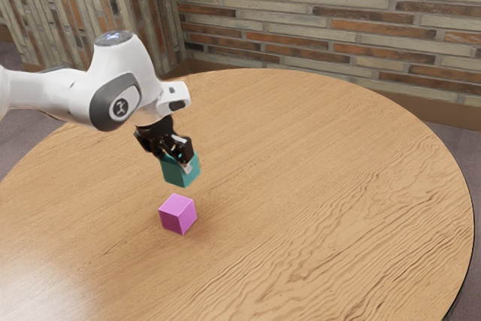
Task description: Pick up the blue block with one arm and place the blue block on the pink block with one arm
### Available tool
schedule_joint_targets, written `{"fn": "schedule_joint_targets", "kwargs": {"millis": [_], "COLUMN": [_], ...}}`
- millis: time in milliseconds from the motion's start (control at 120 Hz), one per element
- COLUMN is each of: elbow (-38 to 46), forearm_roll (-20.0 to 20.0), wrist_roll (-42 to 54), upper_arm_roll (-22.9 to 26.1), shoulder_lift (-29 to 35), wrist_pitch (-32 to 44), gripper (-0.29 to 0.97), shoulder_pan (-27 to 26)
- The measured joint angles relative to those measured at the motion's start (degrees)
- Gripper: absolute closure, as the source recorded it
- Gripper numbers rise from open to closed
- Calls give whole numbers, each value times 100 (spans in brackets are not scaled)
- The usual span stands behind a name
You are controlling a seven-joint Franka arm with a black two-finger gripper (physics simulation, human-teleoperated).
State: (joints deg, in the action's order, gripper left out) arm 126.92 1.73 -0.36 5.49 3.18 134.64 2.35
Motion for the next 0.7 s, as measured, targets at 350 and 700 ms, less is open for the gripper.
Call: {"fn": "schedule_joint_targets", "kwargs": {"millis": [350,700], "elbow": [603,536], "forearm_roll": [-117,-152], "wrist_roll": [-109,-185], "upper_arm_roll": [106,147], "shoulder_lift": [24,-295], "wrist_pitch": [449,606], "gripper": [43,43], "shoulder_pan": [283,364]}}
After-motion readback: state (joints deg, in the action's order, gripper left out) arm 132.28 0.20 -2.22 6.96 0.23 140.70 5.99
